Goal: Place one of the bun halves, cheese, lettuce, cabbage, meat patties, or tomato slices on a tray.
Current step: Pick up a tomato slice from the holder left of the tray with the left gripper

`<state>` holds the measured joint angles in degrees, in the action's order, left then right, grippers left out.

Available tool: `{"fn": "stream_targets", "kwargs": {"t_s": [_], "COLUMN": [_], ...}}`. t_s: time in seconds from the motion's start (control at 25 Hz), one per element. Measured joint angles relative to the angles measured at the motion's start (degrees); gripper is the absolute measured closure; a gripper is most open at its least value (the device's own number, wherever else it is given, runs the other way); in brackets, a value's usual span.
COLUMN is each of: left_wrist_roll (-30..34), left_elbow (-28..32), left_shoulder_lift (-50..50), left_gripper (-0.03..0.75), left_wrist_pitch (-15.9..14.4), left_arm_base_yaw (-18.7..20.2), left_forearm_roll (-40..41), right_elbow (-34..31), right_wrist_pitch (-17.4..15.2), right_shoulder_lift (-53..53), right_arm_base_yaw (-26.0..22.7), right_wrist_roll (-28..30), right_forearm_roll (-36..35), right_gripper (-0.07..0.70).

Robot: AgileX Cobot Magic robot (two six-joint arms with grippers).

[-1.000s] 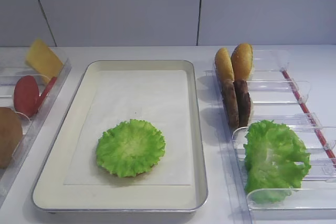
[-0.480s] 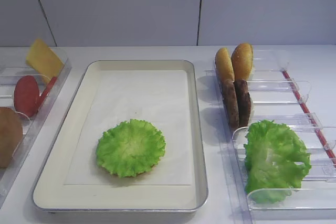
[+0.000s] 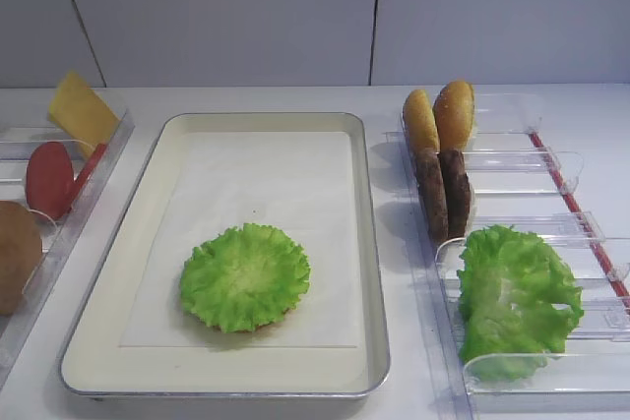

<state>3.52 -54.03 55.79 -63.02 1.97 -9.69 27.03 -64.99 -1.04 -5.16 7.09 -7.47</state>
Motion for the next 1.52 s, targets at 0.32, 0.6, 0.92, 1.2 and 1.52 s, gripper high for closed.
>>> {"fn": "stream_targets", "kwargs": {"t_s": [0.32, 0.6, 0.92, 1.2, 1.52], "left_wrist_roll": [1.8, -1.3, -4.2, -4.5, -7.5], "left_elbow": [-13.7, -21.8, -25.1, -25.1, -25.5], "left_shoulder_lift": [19.8, 33.3, 42.8, 46.7, 49.0], "left_gripper": [0.331, 0.331, 0.331, 0.331, 0.441], "left_wrist_pitch": [1.2, 1.3, 1.7, 3.6, 4.2], "left_arm_base_yaw": [3.7, 7.8, 8.3, 8.4, 8.4], "left_forearm_roll": [0.9, 6.0, 8.0, 9.3, 15.4], "right_elbow": [0.0, 0.0, 0.0, 0.0, 0.0], "right_wrist_pitch": [0.0, 0.0, 0.0, 0.0, 0.0], "right_shoulder_lift": [0.0, 0.0, 0.0, 0.0, 0.0], "right_arm_base_yaw": [0.0, 0.0, 0.0, 0.0, 0.0], "right_wrist_roll": [0.0, 0.1, 0.1, 0.1, 0.1], "right_forearm_roll": [0.0, 0.0, 0.0, 0.0, 0.0], "right_gripper": [0.216, 0.217, 0.217, 0.217, 0.217]}}
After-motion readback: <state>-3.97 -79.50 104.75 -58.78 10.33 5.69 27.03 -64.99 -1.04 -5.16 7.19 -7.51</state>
